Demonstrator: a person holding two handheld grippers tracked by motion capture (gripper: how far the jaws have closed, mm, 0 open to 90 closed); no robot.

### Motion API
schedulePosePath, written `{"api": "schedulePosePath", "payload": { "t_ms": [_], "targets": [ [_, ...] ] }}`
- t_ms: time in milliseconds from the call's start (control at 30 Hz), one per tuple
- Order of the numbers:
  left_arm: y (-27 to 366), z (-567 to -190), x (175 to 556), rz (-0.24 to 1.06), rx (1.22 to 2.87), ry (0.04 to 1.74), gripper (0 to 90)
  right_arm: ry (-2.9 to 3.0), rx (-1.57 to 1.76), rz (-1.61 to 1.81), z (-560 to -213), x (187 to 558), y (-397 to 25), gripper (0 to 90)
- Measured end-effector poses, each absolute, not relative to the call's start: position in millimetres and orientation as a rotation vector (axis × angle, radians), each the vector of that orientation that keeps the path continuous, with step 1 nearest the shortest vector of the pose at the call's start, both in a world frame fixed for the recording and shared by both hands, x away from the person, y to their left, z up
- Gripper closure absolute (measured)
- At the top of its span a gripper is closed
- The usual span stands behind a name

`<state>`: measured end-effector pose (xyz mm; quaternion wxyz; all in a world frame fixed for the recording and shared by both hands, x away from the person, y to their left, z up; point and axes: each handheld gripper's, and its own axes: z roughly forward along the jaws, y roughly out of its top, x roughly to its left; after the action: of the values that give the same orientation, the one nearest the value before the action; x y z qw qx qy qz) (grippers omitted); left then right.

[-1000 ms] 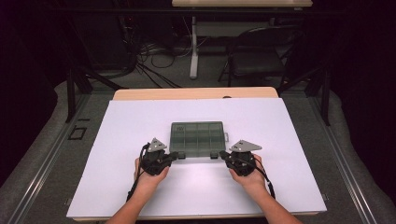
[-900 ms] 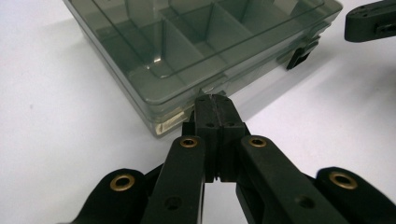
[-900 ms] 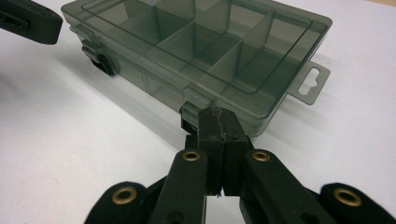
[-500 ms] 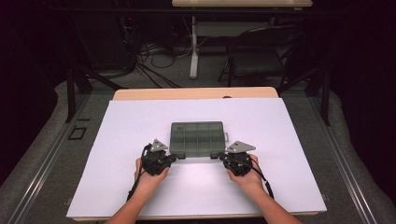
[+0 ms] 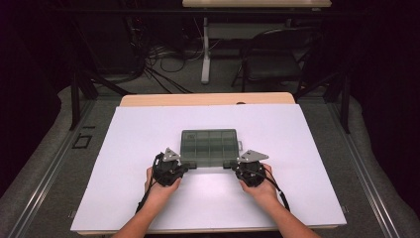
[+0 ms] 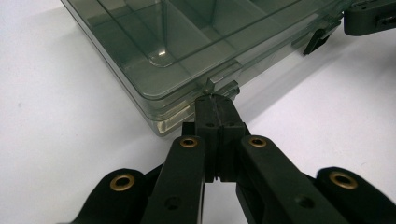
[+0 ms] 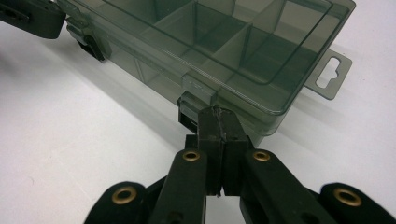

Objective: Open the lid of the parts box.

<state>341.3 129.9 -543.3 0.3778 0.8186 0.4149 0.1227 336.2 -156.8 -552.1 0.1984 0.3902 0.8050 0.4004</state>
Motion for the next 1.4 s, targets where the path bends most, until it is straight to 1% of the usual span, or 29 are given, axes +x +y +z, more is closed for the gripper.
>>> {"api": "schedulePosePath", "payload": {
  "t_ms": [633, 933, 1067, 1400],
  "targets": [
    [131, -543, 342, 0.306, 2.074, 1.064, 90.0, 2.241, 1.091, 1.14, -551, 336, -157, 89.9],
    [136, -534, 340, 0.332, 1.998, 1.054, 90.0, 2.191, 1.087, 1.194, -543, 336, -159, 89.5],
    [138, -532, 340, 0.355, 1.985, 1.065, 90.0, 2.178, 1.101, 1.198, -543, 336, -159, 89.4],
    [140, -532, 343, 0.362, 1.955, 1.099, 90.0, 2.143, 1.131, 1.21, -537, 339, -165, 89.5]
  ]
}}
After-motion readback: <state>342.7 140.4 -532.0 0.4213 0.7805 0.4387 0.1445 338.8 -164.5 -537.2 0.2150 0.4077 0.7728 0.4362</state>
